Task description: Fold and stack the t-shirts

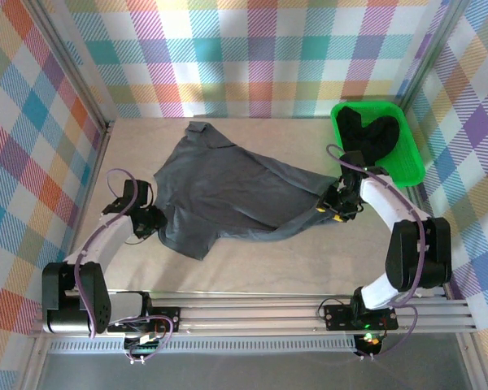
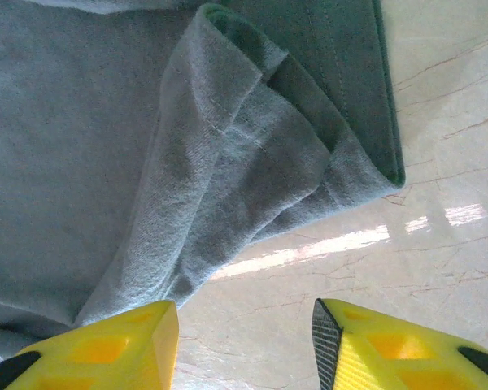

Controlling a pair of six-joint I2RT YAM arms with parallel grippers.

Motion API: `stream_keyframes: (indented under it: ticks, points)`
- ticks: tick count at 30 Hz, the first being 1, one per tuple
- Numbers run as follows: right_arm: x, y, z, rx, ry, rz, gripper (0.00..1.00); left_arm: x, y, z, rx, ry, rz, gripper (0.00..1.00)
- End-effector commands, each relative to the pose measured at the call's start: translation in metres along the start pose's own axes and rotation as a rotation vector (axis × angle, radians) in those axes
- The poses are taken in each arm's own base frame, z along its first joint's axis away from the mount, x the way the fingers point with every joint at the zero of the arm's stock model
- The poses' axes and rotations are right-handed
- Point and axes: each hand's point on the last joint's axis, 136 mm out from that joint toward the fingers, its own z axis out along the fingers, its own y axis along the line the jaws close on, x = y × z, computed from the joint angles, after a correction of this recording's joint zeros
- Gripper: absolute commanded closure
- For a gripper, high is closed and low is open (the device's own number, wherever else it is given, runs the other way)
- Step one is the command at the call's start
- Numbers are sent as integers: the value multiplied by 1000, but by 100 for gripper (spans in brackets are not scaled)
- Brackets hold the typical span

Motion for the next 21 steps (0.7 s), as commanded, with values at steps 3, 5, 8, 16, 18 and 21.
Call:
stream_keyframes:
  ticks: [3,5,8,16,18,21]
  points:
    - [-8,12,-4,-30,-12,-17,52,26,10,13,-54,115,-9,71]
    - [-8,11,-5,-28,-17,-19,52,30,13,15,-77,129,-4,72]
    - [-6,10,-6,-28,-18,-19,52,30,17,17,-98,125,7,71]
    - [4,4,-7,-22,-13,-18,52,22,14,23,-120,132,35,85]
    - [3,3,-10,-17,-20,-19,52,22,14,21,-123,132,27,92]
    - [4,-3,-16,14,-40,-7,51,12,4,6,-88,89,-10,100]
